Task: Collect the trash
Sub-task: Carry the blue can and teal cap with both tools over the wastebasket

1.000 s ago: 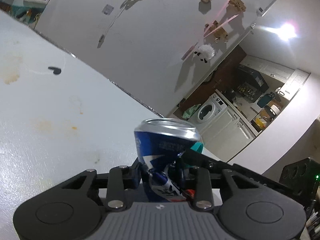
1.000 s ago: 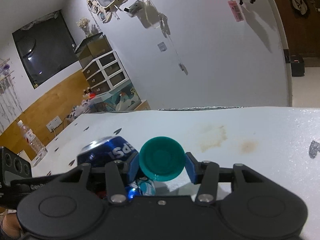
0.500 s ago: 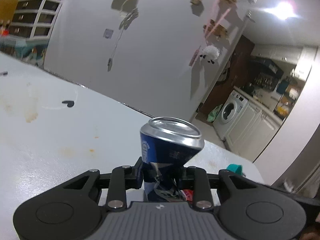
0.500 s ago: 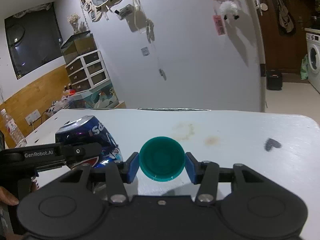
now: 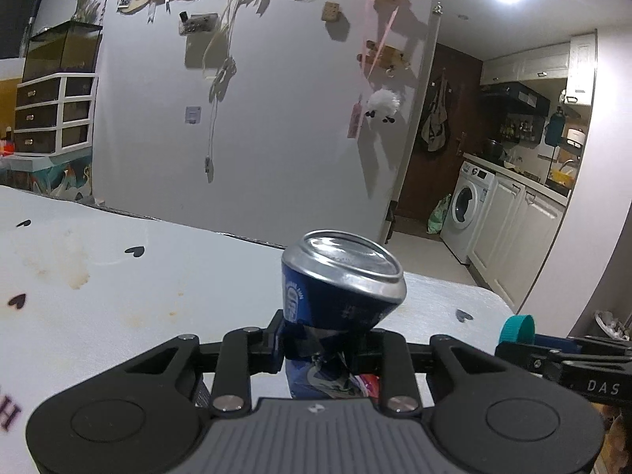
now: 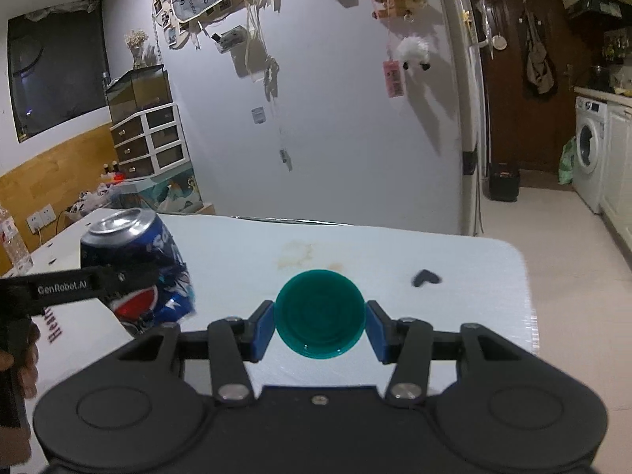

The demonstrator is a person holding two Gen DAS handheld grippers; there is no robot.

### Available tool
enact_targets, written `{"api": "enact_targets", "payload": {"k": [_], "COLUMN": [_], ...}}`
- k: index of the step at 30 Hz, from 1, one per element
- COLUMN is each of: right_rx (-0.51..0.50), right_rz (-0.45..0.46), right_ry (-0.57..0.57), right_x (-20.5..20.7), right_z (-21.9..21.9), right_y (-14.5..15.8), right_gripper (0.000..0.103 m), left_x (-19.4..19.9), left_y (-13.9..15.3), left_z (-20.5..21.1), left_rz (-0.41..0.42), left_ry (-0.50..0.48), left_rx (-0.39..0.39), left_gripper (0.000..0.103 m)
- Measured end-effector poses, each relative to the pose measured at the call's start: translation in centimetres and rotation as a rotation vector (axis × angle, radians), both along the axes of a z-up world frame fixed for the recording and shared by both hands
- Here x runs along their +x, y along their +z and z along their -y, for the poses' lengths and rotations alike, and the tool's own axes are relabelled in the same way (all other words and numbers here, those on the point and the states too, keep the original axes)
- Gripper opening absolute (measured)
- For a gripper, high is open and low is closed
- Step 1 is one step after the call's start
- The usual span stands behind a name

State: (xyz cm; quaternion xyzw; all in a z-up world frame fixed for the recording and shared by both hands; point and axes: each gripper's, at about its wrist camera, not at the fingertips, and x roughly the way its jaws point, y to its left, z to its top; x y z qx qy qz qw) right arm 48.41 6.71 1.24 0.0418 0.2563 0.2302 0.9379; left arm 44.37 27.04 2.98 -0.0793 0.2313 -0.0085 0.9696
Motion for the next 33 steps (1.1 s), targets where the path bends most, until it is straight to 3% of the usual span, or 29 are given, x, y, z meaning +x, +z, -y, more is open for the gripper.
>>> {"api": "enact_targets", "payload": {"k": [15,33], "right_rx": [-0.019,-0.063], "right_rz": [0.012,0.012], "right_ry": [-0.051,-0.183], "right_x": [-5.6,-14.3], "right_z": [7.2,20.1], "right_y": [0.7,-0.5], "right_gripper": [0.050,0.050], "left_x": [-5.2,-10.9], "left_y": [-0.7,-1.5], "left_z": [8.1,21.6], "left_rz": [-0.013,0.017], "left_ry": [-0.012,-0.150], "left_rx": [0.033,-0.002], "left_gripper": [0.029,0.029]}}
